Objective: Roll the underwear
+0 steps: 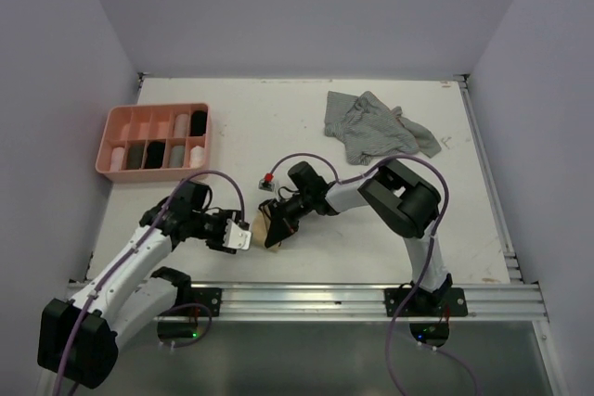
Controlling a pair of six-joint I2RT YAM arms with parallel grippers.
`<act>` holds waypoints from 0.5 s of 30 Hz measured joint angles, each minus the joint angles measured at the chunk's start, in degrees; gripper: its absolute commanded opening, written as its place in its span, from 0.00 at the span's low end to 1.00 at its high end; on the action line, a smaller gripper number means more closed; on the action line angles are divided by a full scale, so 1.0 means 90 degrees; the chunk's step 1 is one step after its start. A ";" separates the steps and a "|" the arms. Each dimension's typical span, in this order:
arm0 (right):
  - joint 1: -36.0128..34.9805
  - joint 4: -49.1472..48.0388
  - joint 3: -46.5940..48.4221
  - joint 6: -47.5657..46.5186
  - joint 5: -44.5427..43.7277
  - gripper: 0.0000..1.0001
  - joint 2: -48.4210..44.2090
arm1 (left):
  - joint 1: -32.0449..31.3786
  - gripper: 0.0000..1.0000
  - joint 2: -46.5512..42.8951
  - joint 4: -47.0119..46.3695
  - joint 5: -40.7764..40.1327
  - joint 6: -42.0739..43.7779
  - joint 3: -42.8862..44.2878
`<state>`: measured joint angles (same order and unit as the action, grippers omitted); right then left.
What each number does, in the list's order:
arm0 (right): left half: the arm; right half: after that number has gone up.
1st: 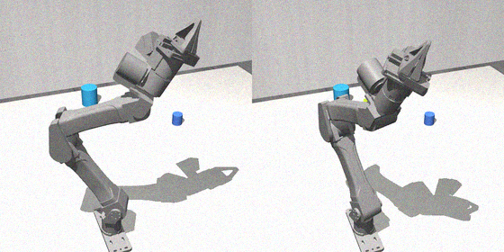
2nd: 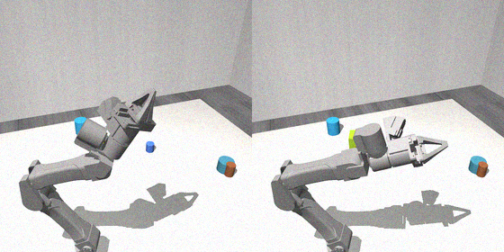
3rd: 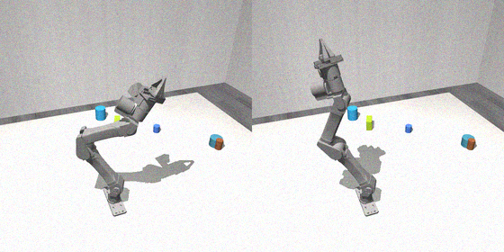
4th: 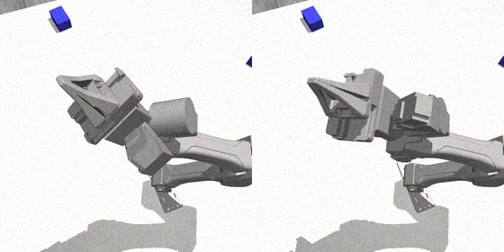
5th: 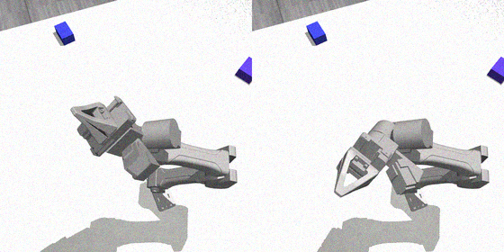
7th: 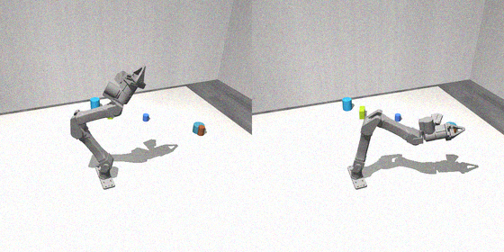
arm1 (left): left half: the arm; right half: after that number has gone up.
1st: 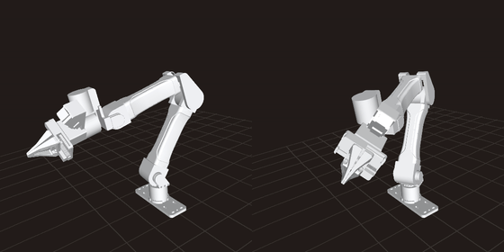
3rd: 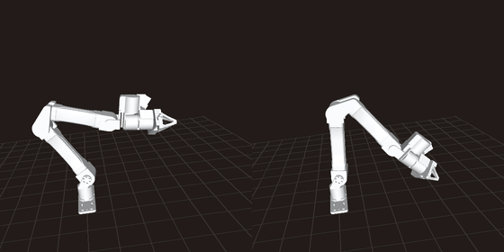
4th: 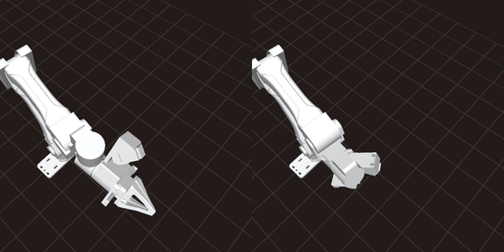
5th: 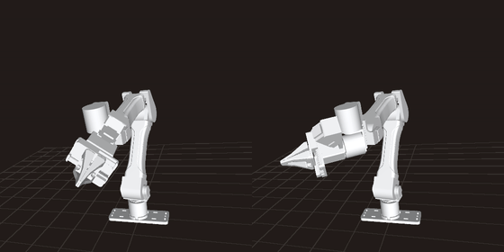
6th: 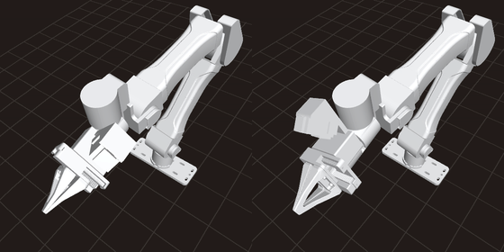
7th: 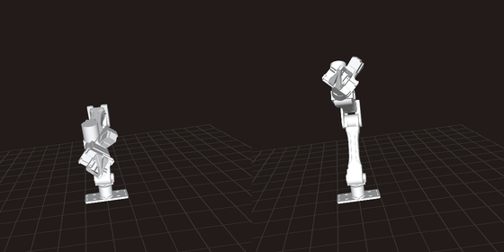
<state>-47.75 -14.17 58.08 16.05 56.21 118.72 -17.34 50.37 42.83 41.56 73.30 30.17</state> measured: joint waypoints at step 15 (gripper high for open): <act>0.0131 -0.0340 0.0058 0.0474 0.0447 0.15 0.0301 | -0.1277 0.48 0.0913 -0.1377 -0.0231 0.0131 -0.0347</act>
<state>-46.57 -17.23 58.61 20.32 60.23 121.43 -28.84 58.59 30.44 39.48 74.48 27.05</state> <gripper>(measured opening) 0.150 0.492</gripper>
